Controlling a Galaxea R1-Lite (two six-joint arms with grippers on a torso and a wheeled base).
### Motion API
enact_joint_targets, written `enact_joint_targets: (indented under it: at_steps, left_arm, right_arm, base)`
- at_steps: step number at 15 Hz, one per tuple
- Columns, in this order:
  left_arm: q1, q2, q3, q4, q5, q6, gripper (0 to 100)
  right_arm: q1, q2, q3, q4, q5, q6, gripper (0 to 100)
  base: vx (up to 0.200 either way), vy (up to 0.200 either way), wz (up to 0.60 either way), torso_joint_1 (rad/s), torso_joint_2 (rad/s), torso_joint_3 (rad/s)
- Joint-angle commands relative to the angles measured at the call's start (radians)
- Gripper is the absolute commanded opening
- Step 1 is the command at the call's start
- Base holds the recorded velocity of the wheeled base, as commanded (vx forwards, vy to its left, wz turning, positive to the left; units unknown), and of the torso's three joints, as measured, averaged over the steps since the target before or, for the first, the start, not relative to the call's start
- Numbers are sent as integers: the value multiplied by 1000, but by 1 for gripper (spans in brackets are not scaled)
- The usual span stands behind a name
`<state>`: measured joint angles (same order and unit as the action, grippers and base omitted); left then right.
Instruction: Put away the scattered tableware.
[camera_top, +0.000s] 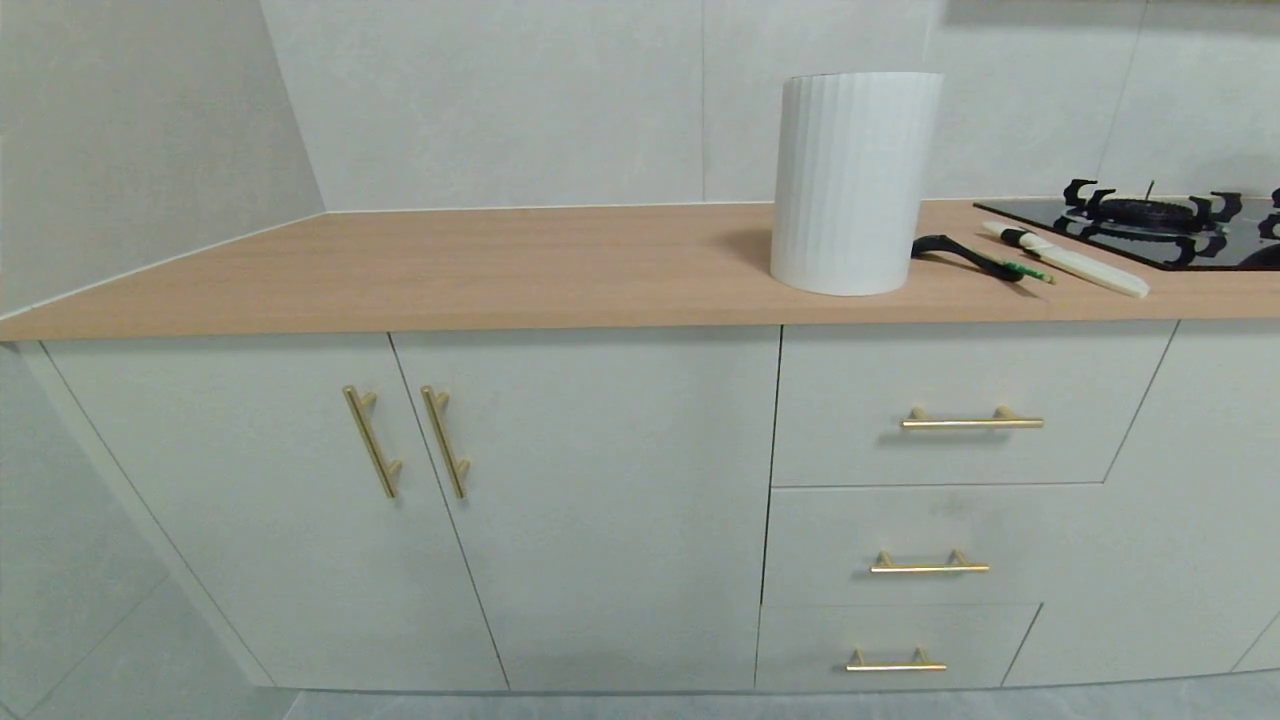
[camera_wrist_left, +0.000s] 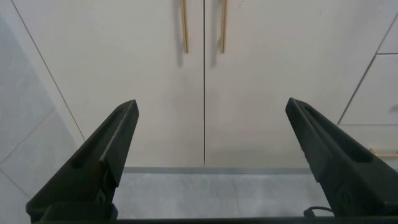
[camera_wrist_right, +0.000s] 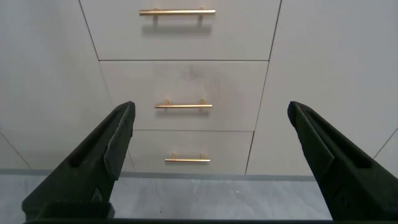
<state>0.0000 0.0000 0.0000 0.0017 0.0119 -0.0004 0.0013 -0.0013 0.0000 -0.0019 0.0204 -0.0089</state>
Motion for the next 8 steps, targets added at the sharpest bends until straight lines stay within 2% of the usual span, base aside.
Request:
enact_joint_targets:
  at_steps: [1, 4, 5, 7, 8]
  left_arm:
    - [0, 0, 0, 0, 0, -1, 100]
    - [0, 0, 0, 0, 0, -1, 100]
    - [0, 0, 0, 0, 0, 0, 100]
    - [0, 0, 0, 0, 0, -1, 100]
    - [0, 0, 0, 0, 0, -1, 100]
  right_arm:
    - [0, 1, 0, -1, 1, -2, 100]
    - [0, 1, -2, -3, 1, -6, 100]
    - [2, 6, -37, -4, 10, -2, 100]
    - [34, 99, -196, 7, 27, 55, 100]
    - [65, 191, -213, 36, 27, 50, 100]
  base:
    - [0, 0, 0, 0, 0, 0]
    - [0, 0, 0, 0, 0, 0]
    - [0, 0, 0, 0, 0, 0]
    - [0, 0, 0, 0, 0, 0]
    - [0, 0, 0, 0, 0, 0]
